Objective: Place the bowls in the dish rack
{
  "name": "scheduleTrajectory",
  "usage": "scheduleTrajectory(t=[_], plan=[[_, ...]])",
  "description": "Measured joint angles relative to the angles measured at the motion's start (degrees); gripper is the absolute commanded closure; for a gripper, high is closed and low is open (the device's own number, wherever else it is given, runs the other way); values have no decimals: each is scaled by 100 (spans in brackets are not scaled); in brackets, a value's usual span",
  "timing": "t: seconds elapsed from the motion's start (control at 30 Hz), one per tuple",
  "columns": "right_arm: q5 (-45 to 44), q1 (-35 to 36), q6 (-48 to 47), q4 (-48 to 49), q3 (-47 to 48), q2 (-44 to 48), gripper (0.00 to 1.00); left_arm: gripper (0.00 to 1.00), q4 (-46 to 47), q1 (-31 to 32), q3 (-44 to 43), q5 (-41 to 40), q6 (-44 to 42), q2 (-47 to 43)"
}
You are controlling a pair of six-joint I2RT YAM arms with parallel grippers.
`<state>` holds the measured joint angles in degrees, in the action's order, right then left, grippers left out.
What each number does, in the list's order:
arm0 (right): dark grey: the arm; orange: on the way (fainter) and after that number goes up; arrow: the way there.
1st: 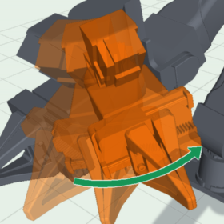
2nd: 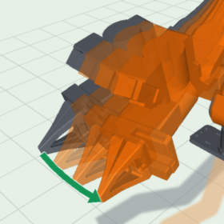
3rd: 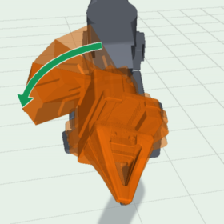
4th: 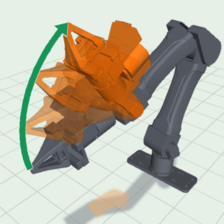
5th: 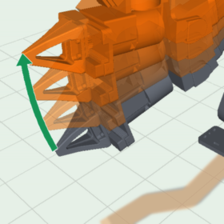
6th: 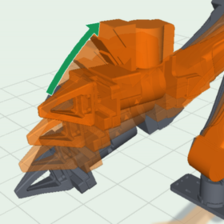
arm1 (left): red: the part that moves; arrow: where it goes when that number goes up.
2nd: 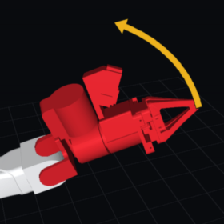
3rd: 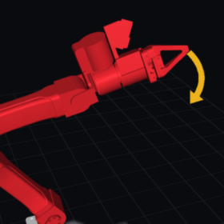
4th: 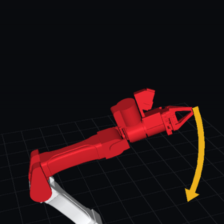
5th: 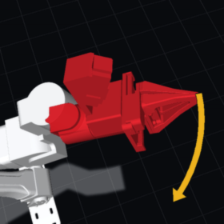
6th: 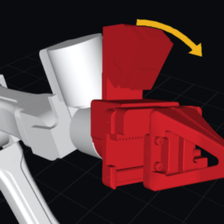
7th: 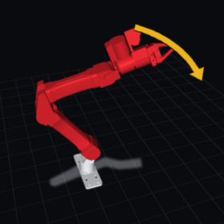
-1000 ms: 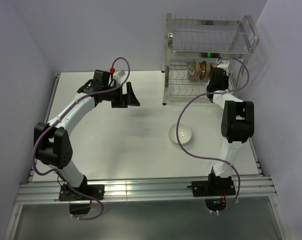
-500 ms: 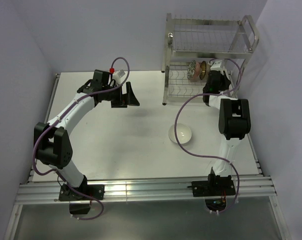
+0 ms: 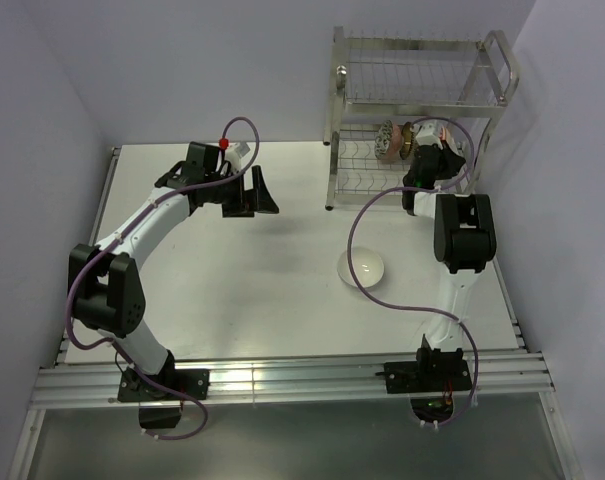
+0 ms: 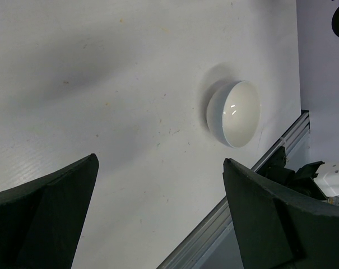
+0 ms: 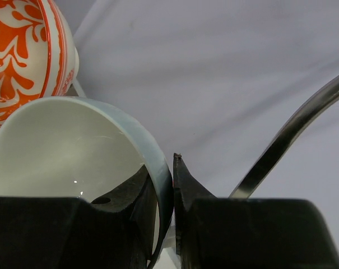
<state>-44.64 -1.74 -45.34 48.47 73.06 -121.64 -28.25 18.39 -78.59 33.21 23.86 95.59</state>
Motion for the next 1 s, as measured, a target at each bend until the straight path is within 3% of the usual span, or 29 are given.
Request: scheduleTrajectory(t=[1.0], plan=[[-323, 350, -1163, 922, 120, -439, 100, 1, 11, -96, 57, -2, -17, 103]])
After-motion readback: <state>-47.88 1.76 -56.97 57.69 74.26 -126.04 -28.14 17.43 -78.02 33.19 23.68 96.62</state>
